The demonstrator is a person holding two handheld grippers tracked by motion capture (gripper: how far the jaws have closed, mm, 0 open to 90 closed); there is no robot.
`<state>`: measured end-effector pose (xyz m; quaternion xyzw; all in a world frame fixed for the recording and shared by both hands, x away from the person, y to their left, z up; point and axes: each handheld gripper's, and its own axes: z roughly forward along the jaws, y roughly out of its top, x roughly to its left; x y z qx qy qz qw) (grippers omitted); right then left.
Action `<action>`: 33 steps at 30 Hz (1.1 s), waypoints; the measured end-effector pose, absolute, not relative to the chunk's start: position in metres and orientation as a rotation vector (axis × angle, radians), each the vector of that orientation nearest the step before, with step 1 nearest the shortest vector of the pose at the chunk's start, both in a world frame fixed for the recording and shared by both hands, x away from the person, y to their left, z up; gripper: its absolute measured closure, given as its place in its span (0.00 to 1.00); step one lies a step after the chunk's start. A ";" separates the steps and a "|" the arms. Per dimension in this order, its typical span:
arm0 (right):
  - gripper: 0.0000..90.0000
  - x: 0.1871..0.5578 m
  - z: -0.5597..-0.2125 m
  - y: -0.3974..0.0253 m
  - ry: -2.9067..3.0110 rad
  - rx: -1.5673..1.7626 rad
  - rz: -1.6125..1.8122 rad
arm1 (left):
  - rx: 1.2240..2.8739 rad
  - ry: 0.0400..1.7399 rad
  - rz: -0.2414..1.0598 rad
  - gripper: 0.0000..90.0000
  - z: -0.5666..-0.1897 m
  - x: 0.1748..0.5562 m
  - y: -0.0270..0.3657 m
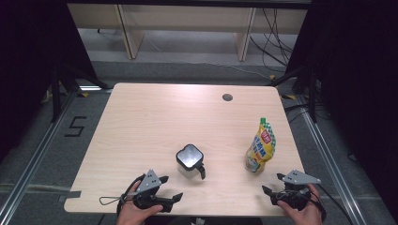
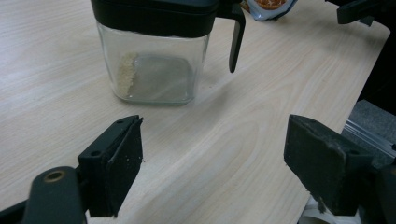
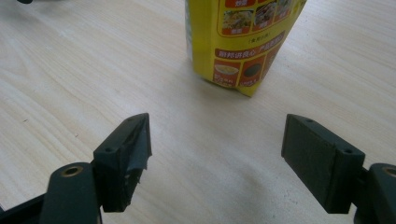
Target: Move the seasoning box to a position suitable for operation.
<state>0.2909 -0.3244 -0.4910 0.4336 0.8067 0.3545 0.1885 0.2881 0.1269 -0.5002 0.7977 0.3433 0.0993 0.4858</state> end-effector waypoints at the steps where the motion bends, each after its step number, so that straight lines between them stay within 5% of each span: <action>1: 0.28 0.291 -0.491 -0.324 2.269 1.220 0.997 | 1.941 0.836 0.242 0.22 -0.500 0.288 0.127; 20: 0.28 0.292 -0.493 -0.324 2.290 1.173 1.007 | 1.981 0.701 0.163 0.52 -0.498 0.296 0.070; 29: 0.28 0.292 -0.494 -0.322 2.309 1.167 1.006 | 1.950 0.609 0.277 0.82 -0.485 0.303 0.056; 33: 0.28 0.293 -0.494 -0.322 2.330 1.119 1.003 | 1.912 0.670 0.222 0.95 -0.482 0.304 0.046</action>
